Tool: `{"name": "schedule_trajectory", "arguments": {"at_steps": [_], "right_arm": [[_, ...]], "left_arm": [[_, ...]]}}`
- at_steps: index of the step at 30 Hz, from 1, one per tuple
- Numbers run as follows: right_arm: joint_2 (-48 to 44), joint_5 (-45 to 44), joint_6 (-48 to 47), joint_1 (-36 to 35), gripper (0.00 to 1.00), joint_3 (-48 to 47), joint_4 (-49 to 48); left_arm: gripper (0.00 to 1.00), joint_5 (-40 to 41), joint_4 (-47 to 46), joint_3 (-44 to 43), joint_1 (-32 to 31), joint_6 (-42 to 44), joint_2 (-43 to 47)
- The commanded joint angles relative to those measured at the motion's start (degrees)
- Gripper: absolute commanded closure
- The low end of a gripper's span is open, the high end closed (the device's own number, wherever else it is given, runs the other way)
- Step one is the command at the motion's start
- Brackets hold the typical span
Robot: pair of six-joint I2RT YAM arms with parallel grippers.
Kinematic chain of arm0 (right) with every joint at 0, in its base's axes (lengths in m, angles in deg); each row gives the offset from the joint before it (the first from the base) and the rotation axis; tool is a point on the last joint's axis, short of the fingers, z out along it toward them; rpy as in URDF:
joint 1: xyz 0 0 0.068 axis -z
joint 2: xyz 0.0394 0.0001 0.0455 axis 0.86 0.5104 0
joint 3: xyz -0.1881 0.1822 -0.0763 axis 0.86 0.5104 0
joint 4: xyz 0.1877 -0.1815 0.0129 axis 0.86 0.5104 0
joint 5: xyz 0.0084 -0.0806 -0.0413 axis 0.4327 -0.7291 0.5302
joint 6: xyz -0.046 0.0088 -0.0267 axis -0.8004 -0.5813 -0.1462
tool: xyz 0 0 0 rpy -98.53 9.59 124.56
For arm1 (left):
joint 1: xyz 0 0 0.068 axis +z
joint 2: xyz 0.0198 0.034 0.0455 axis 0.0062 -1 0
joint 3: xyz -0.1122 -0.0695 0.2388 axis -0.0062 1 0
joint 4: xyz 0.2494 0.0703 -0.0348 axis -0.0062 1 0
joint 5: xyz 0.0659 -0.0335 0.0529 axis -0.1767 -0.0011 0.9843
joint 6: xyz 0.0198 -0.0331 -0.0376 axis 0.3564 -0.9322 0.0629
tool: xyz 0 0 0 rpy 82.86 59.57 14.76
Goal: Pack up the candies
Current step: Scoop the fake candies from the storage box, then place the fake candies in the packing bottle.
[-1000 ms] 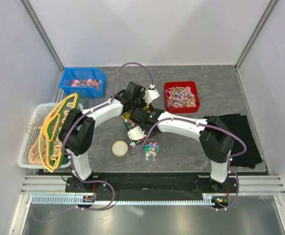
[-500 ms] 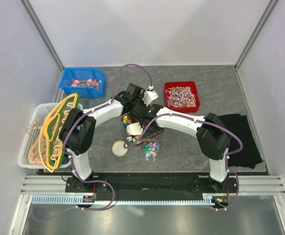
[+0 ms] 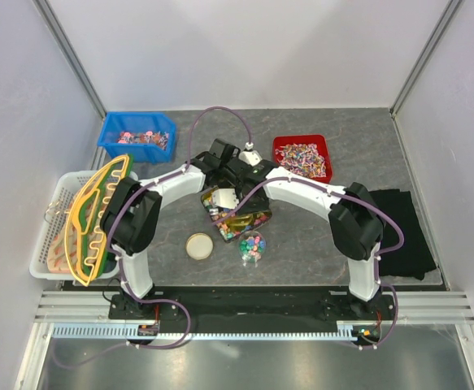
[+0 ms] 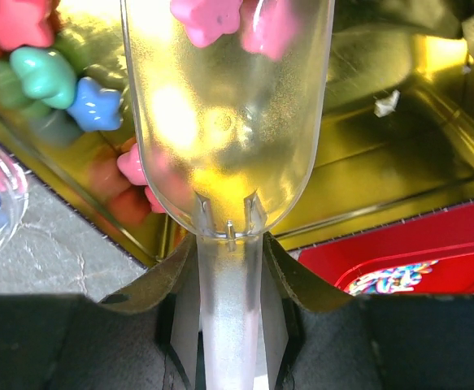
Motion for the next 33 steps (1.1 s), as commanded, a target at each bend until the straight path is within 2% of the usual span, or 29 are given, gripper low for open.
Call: {"name": "schedule_trajectory", "arguments": {"at_steps": [1,16,26,33], "right_arm": [[-1.99,2.59,2.36,0.8,1.0,-1.81,-2.23],[-9.81,2.94,2.72,3.18,1.0,3.03,-4.61],[-19.73,2.07,-0.71,2.91,1.0,9.53,2.68],[-25.98,-3.28,-2.21,-0.59,1.0,12.96,10.59]], "left_arm": [[0.98,-0.17,-2.46,-0.18,0.43,-1.99,-1.19],[0.98,-2.29,1.14,-5.8,5.53,-5.07,-6.64],[0.98,-1.84,7.11,-16.77,10.62,-8.14,-14.19],[0.98,-2.46,10.37,-24.96,14.23,-9.02,-18.77]]}}
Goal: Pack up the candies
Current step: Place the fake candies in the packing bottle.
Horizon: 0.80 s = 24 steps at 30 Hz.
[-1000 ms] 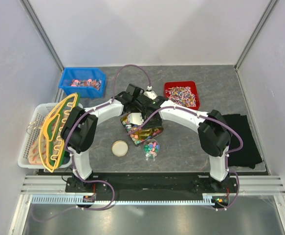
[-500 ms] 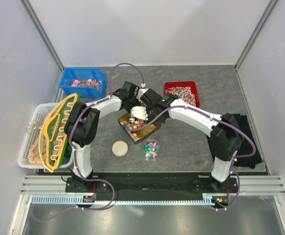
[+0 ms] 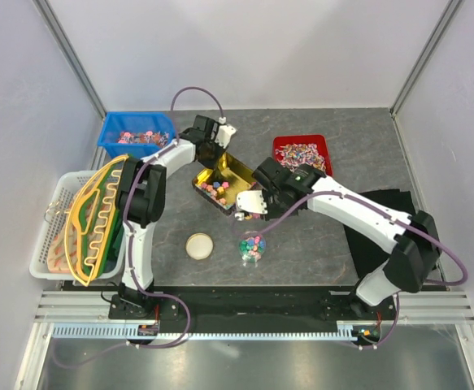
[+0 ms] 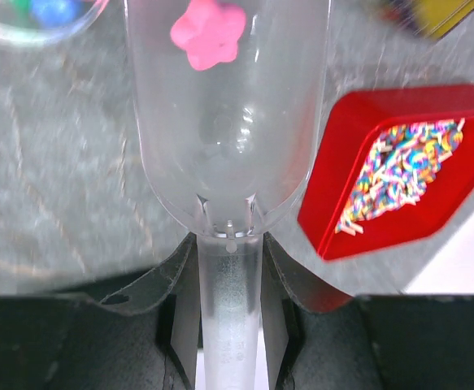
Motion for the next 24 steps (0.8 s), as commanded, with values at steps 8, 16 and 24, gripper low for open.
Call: {"name": "schedule_trajectory", "arguments": {"at_steps": [8,16,24], "right_arm": [[-7.55,-11.51,0.44,-7.57,1.0,8.56,7.42],[-6.77,-18.36,1.5,-12.06,1.0,10.49,6.72],[-6.06,-23.29,0.1,-13.91,1.0,12.42,6.28]], "left_arm": [[0.85,-1.15,3.3,-6.35,2.43,-1.77,-0.87],[0.74,-2.39,4.97,-5.83,2.52,-1.33,2.03],[0.55,-4.23,5.76,-4.77,2.87,-1.86,6.59]]}}
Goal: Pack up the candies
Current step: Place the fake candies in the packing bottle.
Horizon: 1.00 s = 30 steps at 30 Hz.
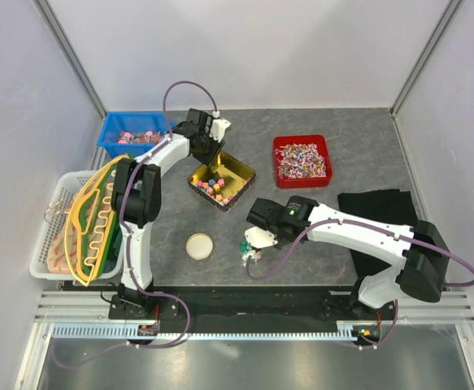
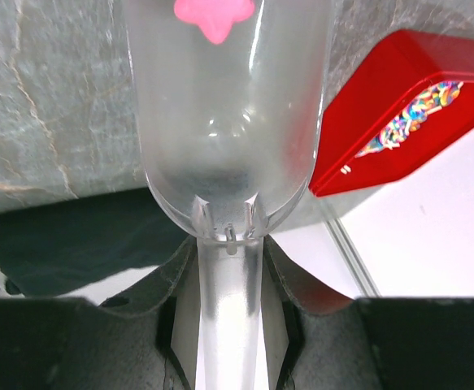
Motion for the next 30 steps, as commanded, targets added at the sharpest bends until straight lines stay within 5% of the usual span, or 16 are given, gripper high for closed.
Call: {"name": "schedule_trajectory", "arguments": {"at_steps": [1,6,30], "right_arm": [[0.37,-5.94,-0.91,-0.55,1.0,1.61,-0.43],[0.54,-8.22,-1.44,-0.99,1.0,0.82,-0.61],[0.02,-6.22,-1.53,-2.84,1.0,-3.3,-2.8]], "left_arm": [[0.54,-2.57,1.0,-0.59,0.2,-0.7,6.95],[0.45,-3.28,2.22,-0.59,0.47,-0.35,9.76],[0.43,-8.11,1.79,8.63,4.95,-2.1,21.27]]}}
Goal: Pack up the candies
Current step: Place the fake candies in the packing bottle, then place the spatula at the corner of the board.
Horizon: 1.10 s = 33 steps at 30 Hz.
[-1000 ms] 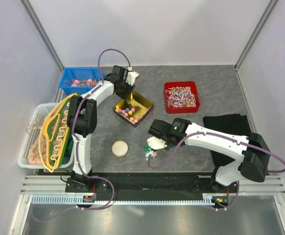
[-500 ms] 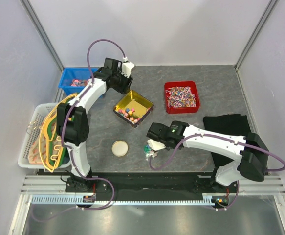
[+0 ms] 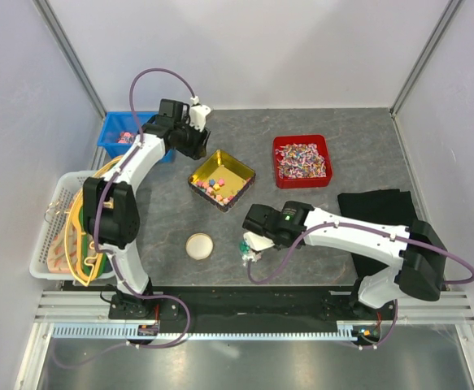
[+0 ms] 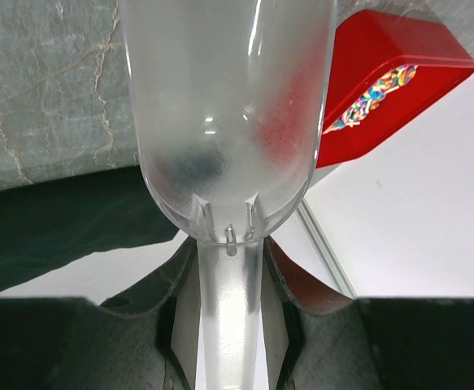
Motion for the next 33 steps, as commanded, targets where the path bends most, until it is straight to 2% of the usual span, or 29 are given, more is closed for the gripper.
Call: {"name": "schedule_trajectory", "arguments": {"at_steps": [1,9,15,19,25,27,30,33], "right_arm": [[-0.92,3.23,0.87,0.92,1.0,-6.65,-1.8],[-2.77,10.43,1.31,8.12,1.0,-7.63,-14.54],[2.5,15.46,6.5,16.04,1.0,-9.83,-21.04],[7.32,16.69,10.36,19.02,1.0,-13.15,-24.83],[12.08,17.31,16.16,22.8,1.0,-17.39,-24.74],[11.91,17.74,17.13,24.47,1.0,-17.04,-24.57],[11.47,19.4,20.38,30.88,1.0,-17.56,-24.66],[11.64,22.65,22.23,42.19,1.0,-19.05,-24.83]], "left_arm": [[0.43,-2.62,-0.9,2.51,0.93,-1.84,4.36],[0.43,-6.05,-2.3,8.66,1.89,-1.84,10.07],[0.32,-9.21,-3.1,12.36,3.04,-0.79,15.08],[0.2,-11.32,-3.27,13.85,4.79,-0.79,16.67],[0.0,-14.14,-4.76,18.06,7.16,-1.05,18.6],[0.0,-14.4,-5.21,19.39,7.69,-0.61,20.0],[0.0,-15.54,-6.26,22.2,8.92,0.09,21.76],[0.0,-17.12,-6.88,24.66,9.54,0.62,24.57]]}}
